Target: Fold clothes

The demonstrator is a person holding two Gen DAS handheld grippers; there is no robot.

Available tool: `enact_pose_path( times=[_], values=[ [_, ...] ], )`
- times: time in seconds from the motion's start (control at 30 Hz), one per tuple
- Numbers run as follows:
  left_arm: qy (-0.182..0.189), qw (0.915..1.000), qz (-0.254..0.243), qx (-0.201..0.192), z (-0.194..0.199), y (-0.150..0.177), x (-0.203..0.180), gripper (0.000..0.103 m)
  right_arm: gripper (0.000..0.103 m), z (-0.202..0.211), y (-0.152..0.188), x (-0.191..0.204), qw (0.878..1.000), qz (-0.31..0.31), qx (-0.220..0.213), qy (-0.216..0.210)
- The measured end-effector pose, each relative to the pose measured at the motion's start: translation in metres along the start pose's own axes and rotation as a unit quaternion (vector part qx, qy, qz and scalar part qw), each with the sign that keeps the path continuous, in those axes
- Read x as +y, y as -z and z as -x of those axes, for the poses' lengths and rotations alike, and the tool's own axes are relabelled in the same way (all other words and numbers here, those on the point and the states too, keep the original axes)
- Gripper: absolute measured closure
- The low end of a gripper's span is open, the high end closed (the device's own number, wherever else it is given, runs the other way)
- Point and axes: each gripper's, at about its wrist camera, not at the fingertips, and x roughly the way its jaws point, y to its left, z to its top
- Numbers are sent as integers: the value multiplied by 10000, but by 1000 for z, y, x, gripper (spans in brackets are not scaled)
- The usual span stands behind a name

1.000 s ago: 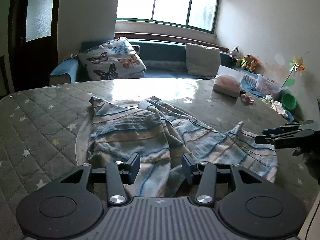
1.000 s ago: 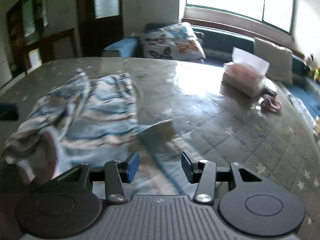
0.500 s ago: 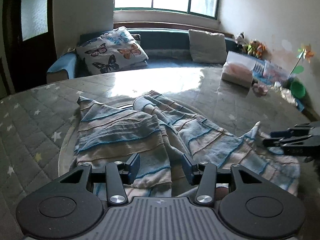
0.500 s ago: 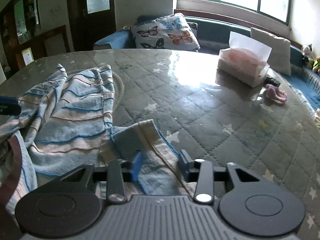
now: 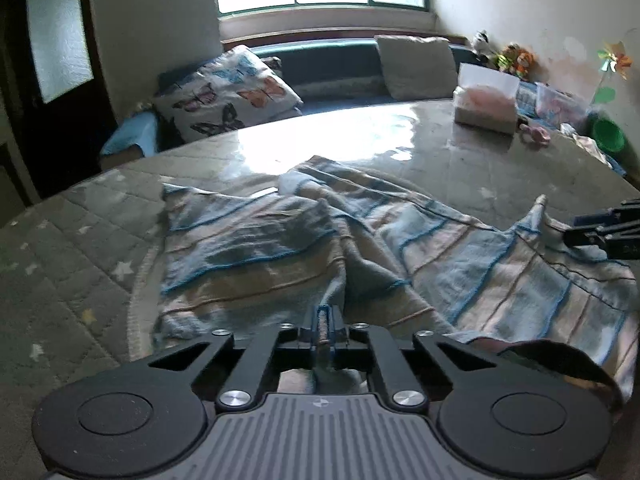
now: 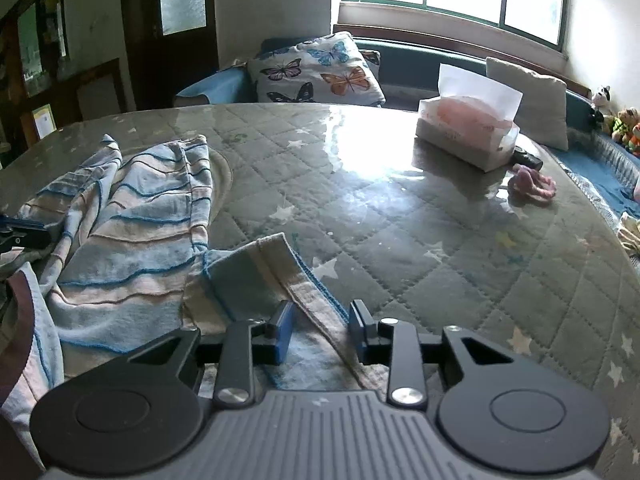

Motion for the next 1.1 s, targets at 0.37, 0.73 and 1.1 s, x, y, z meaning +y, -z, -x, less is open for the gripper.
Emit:
enact_pose_path(
  times=[0.37, 0.73, 1.1],
  values=[
    [-746, 9871, 1326, -505, 75, 34, 70, 99, 79, 14, 13, 0, 9998, -60, 21, 162],
    [-1429, 9583, 2455, -297, 138, 119, 125, 103, 78, 49, 40, 11, 9989, -33, 100, 463],
    [-1300, 9633, 2322, -364, 153, 123, 129, 96, 70, 62, 32, 13, 9997, -59, 8, 249]
  ],
)
